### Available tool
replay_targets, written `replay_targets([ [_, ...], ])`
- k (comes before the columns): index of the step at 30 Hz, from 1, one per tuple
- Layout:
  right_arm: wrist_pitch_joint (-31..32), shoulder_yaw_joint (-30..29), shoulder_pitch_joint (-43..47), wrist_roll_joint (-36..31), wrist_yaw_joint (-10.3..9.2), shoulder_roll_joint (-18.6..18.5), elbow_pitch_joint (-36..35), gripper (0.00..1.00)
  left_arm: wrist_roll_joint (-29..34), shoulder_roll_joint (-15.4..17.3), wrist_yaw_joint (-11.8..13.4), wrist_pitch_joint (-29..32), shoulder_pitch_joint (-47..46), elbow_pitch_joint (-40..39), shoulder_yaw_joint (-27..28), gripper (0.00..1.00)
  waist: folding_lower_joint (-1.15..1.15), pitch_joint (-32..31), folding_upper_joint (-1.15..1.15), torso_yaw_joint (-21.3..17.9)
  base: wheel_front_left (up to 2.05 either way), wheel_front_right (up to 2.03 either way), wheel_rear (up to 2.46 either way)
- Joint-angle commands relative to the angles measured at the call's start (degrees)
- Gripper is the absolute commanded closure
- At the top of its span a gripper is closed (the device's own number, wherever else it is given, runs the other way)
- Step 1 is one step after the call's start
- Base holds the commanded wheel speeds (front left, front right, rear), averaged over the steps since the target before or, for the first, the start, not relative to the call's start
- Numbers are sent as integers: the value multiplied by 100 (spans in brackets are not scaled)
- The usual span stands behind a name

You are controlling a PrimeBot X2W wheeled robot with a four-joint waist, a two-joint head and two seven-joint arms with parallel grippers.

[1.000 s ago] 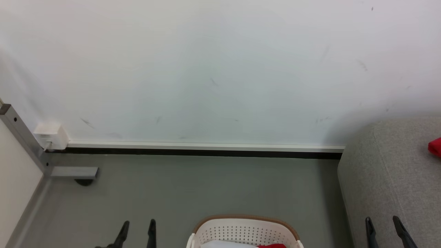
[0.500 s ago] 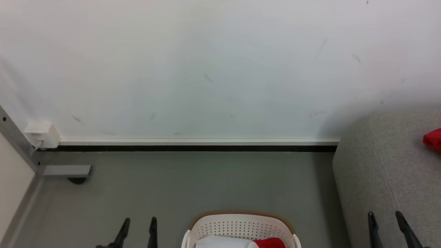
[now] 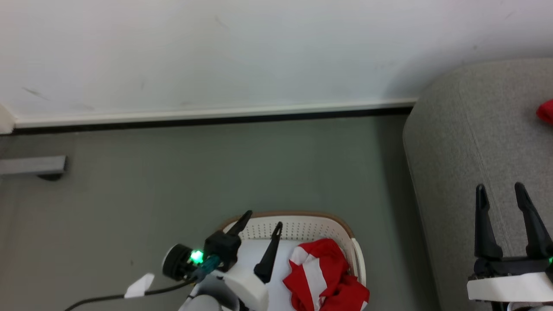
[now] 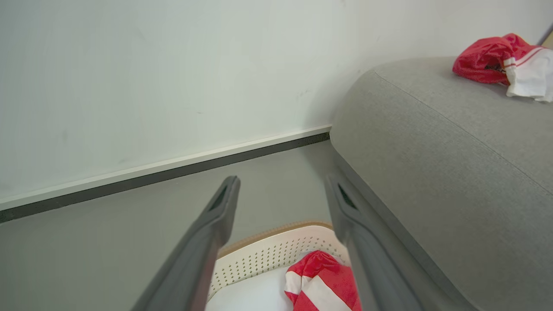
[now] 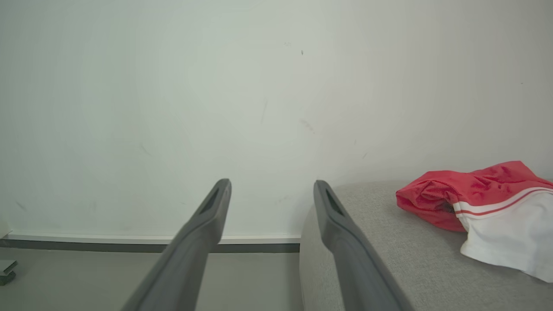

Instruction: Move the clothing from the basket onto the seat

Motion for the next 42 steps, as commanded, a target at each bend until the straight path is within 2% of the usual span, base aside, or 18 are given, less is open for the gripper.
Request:
replay_targets([
  [1,4,-5,-211,29,-14,-24,-58,0,-18,20,15,56,-273,166,-165,0,-1,683,0,-331,0,0,0],
  [11,4,-31,-1048,55,-15,-104,-326,0,-527,21,458,782,-1847,1309,-1502,0,-1,1931,0,-595,0,0,0],
  [19,5,-43,-1465,43,-15,-204,-537,0,-1424,19,786,1479,-2648,1996,-2481,0,-1,2702,0,-623,0,0,0],
  [28,5,59,-1716,29,-15,-221,-729,0,-2123,18,1027,1628,-3155,2416,-3018,0,-1,3244,0,-677,0,0,0],
  [42,5,101,-1965,71,-15,-222,-1070,0,-2768,20,1157,1633,-4025,3198,-3611,0,-1,4034,0,-730,0,0,0],
])
